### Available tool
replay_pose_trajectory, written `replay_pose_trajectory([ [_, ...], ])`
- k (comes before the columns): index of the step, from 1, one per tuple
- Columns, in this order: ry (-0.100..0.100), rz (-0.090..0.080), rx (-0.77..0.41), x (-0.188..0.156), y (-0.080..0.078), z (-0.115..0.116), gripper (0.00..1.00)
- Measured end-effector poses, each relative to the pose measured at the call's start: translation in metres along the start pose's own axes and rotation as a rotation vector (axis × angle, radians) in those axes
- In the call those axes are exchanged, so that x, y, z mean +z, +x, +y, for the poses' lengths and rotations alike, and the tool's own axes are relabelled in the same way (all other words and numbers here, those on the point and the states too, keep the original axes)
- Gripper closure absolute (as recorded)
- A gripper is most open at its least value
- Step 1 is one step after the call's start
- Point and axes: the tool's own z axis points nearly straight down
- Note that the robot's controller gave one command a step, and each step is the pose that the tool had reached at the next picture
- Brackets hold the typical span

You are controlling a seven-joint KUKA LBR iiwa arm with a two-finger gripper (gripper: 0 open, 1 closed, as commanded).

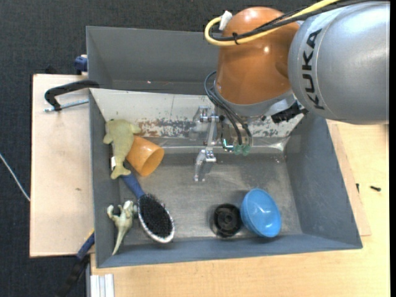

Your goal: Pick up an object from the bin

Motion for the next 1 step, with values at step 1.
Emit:
replay_pose_trajectory([
  [1,0.0,-0.011,-0.395,0.1243,0.0631,0.0946,0.0],
])
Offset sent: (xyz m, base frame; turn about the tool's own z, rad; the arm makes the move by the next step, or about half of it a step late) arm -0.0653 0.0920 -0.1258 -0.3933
